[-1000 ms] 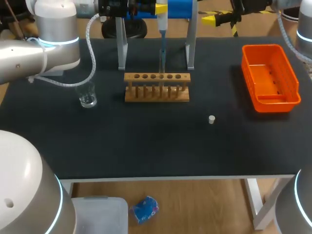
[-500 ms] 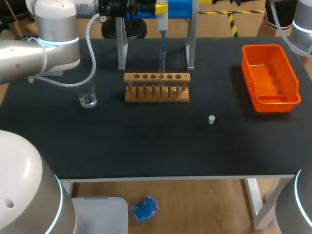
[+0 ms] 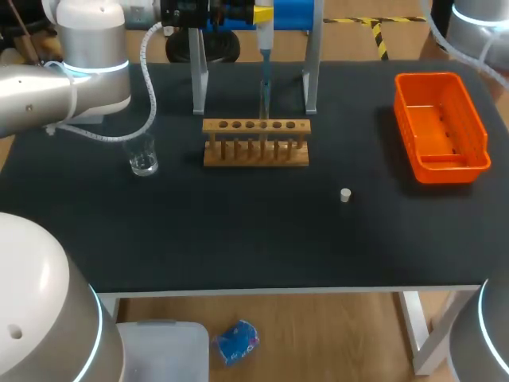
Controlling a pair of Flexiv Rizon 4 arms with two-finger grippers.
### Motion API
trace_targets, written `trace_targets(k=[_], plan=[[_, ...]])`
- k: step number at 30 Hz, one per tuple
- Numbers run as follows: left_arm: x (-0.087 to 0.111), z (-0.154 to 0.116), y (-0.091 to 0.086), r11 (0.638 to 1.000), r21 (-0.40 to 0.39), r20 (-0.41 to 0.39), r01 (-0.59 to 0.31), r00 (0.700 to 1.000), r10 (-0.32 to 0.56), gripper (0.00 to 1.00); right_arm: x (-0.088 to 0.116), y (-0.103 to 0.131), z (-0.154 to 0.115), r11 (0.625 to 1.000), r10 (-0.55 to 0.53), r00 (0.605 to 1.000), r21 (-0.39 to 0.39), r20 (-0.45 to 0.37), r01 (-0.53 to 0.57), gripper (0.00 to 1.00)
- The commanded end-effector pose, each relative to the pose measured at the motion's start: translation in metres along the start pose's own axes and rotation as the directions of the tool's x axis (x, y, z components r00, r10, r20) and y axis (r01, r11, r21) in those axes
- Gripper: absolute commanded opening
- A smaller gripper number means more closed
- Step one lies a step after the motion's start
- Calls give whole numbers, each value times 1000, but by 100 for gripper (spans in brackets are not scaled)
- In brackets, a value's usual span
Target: Invert the test tube, pick up the pipette, mount the tip to pipette, aspirate from beaker and dispense into the tube, eject the tip, return the pipette, and cap with the stopper.
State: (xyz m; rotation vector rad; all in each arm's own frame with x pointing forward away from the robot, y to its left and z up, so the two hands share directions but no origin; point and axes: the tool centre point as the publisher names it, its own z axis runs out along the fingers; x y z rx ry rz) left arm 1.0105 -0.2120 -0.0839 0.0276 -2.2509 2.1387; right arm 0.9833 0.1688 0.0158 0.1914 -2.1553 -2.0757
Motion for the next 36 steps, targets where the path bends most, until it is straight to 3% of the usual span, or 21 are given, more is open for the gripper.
trace_targets(k=[1, 14, 36], plan=[[-1, 0, -1, 1000, -1, -1, 0, 1000, 0, 0, -15, 0, 11, 1000, 11, 999, -3, -53, -11, 0], [-1, 0, -1, 1000, -1, -1, 0, 1000, 0, 0, -34, -9, 31, 999, 40, 995, -24, -90, -43, 0], [-1, 0, -1, 1000, -1, -1, 0, 1000, 0, 0, -33, -20, 37, 998, 60, 991, -24, -118, -63, 0]])
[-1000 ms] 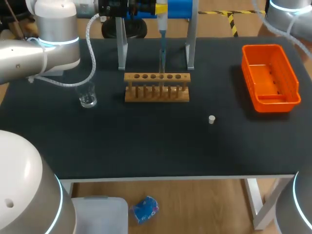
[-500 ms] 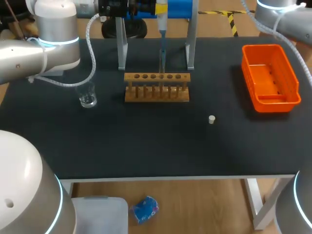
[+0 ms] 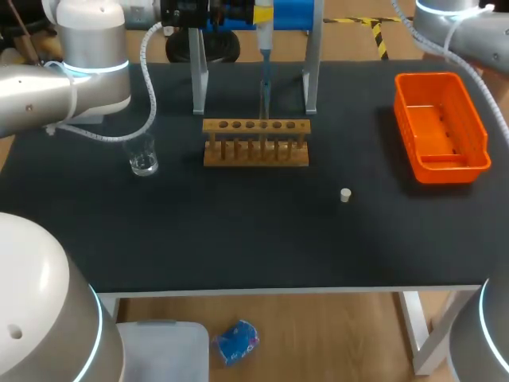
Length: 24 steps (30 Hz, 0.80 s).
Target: Invert the test tube, pick up the pipette, mount the tip to pipette, aspirate from beaker and dispense into the tube, eject the tip, return the pipette, and cap with the stopper.
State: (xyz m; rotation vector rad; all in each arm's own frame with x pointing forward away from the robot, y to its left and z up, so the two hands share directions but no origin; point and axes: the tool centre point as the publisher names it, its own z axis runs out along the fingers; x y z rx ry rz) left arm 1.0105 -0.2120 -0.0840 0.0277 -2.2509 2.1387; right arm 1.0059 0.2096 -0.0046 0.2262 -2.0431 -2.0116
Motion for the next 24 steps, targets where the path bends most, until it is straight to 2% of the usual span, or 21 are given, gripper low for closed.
trace_targets(k=[1, 24], plan=[[-1, 0, -1, 1000, -1, -1, 0, 1000, 0, 0, -3, -1, 0, 1000, 1, 1000, 0, -10, -1, 0], [-1, 0, -1, 1000, -1, -1, 0, 1000, 0, 0, -2, -11, 0, 1000, 16, 1000, 0, -11, -16, 0]])
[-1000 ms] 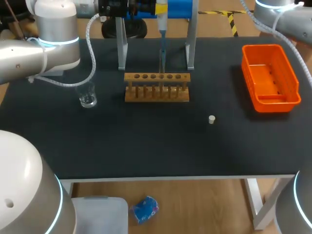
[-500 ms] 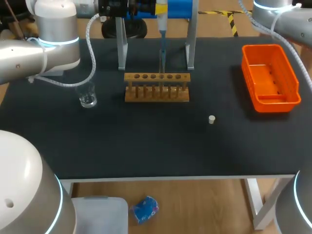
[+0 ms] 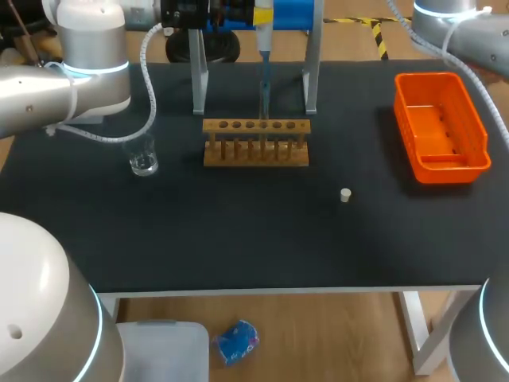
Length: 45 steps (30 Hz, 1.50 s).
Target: Invert the test tube, pick up the pipette, mount the tip to pipette, aspirate from beaker and dispense into the tube, eject the tip, return the pipette, and cap with the stopper.
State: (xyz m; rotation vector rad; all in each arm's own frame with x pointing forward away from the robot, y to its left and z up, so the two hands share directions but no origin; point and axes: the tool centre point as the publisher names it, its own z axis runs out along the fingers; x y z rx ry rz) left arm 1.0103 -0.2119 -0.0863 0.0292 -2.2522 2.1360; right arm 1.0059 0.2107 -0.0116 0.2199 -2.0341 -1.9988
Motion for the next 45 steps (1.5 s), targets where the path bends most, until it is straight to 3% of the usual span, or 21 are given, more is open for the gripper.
trace_targets(k=[1, 45], plan=[[-1, 0, -3, 1000, 1, -1, -1, 1000, 1, 0, -1, -5, -1, 1000, 3, 1000, 0, -2, -3, 0], [-1, 0, -3, 1000, 1, -1, -1, 1000, 1, 0, 3, -27, 3, 998, 55, 998, -15, -9, -55, 0]])
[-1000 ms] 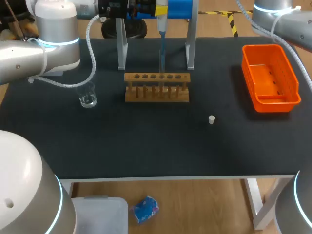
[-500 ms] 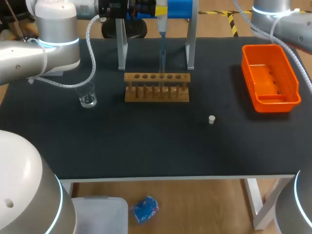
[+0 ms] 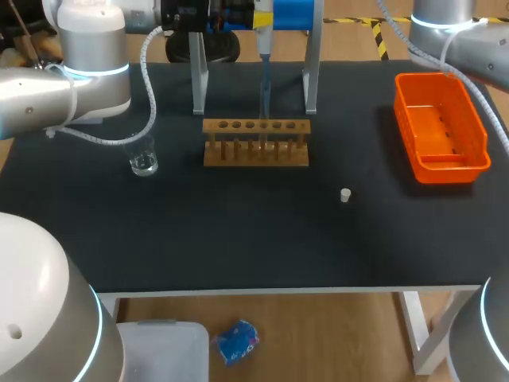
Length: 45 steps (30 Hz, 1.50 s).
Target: Invert the test tube, pick up the pipette, mount the tip to pipette, aspirate from beaker and dispense into the tube, eject the tip, return the pipette, and cap with the stopper.
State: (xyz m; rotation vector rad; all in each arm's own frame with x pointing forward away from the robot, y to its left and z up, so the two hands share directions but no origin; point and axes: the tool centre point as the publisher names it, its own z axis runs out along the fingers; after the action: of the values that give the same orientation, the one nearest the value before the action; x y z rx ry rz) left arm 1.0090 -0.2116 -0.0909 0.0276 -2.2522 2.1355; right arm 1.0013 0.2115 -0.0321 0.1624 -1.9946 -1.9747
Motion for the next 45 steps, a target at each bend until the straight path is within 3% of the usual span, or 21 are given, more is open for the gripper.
trace_targets(k=[1, 27, 28, 29, 37, 45], plan=[[-2, 0, -8, 1000, 1, 0, -1, 1000, 1, 0, 0, -4, 1, 1000, -8, 1000, 1, 0, 8, 0], [-2, 0, -8, 1000, 1, 0, -1, 1000, 1, 0, 3, 44, -5, 991, -127, 992, 46, 6, 127, 0], [-2, 0, -8, 1000, 1, 0, -1, 1000, 1, 0, 4, 46, -8, 990, -131, 991, 57, 13, 130, 30], [-2, 0, -8, 1000, 1, 0, -1, 1000, 1, 0, 5, 47, -13, 988, -140, 990, 72, 32, 137, 100], [-2, 0, -8, 1000, 1, 0, -1, 1000, 1, 0, 25, 48, -60, 958, -216, 964, 224, 153, 179, 100], [-2, 0, -8, 1000, 1, 0, -1, 1000, 1, 0, 36, 16, -98, 930, -199, 969, 341, 148, 138, 100]])
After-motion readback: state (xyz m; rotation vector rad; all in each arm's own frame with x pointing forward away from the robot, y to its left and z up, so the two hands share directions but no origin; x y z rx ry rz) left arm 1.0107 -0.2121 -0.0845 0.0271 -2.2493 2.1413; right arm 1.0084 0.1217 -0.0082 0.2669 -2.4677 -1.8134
